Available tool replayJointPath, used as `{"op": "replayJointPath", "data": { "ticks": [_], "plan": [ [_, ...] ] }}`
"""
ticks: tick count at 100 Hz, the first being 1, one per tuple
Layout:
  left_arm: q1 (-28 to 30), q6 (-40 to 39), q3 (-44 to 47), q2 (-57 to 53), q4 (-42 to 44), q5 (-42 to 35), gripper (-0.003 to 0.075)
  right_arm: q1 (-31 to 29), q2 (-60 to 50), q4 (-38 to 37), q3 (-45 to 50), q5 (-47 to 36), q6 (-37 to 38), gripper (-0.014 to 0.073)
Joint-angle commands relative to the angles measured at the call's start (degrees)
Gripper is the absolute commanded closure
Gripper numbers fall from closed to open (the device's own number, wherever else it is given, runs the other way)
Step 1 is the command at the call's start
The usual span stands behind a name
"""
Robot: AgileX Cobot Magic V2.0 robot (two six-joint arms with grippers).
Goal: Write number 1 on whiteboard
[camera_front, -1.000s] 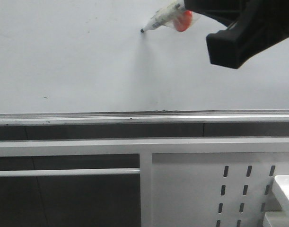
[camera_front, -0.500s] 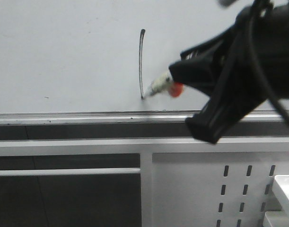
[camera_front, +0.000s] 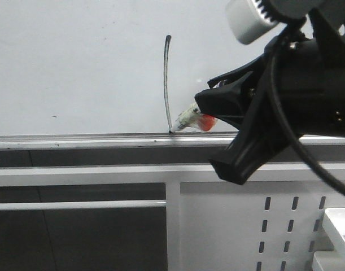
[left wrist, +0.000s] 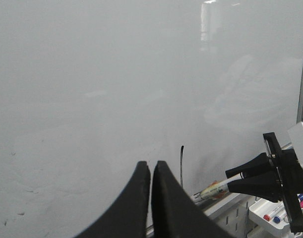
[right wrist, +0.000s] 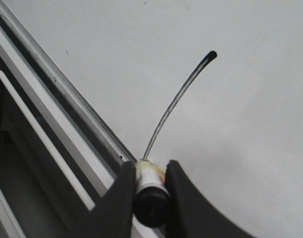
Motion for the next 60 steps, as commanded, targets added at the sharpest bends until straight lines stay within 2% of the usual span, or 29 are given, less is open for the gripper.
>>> {"op": "replayJointPath", "data": {
  "ticks": [1, 16, 22, 28, 35, 44, 60],
  "plan": [
    [0.2, -0.6, -1.3, 0.8, 0.0, -6.5, 0.0740, 2.1, -6.3, 1.7, -1.7, -4.2, 0.2, 0.0671],
    [0.2, -0.6, -1.3, 1.3, -0.3, -6.3, 0.0739, 11.7, -20.6, 1.5, -2.4, 7.8, 0.2, 0.0671],
    [0.2, -0.1, -1.6, 2.3, -1.3, -2.5, 0.0735, 14.7, -25.6, 1.6, -4.1, 16.7, 0.2, 0.0671],
    [0.0, 2.1, -2.7, 5.0, -4.1, 3.9, 0.0691, 16.2, -29.6, 2.0, -7.2, 27.2, 0.2, 0.0671],
    [-0.4, 9.9, -4.8, 9.7, -9.5, 10.4, 0.0594, 16.4, -31.8, 2.1, -11.9, 39.1, 0.2, 0.0671],
    [-0.8, 22.7, -8.0, 17.0, -17.7, 14.1, 0.0489, 16.0, -31.8, 2.1, -18.9, 50.5, 0.2, 0.0671],
    [-1.2, 44.7, -13.9, 27.5, -32.6, 14.5, 0.0480, 16.0, -28.1, 1.6, -29.1, 59.9, 0.2, 0.0671]
  ]
}}
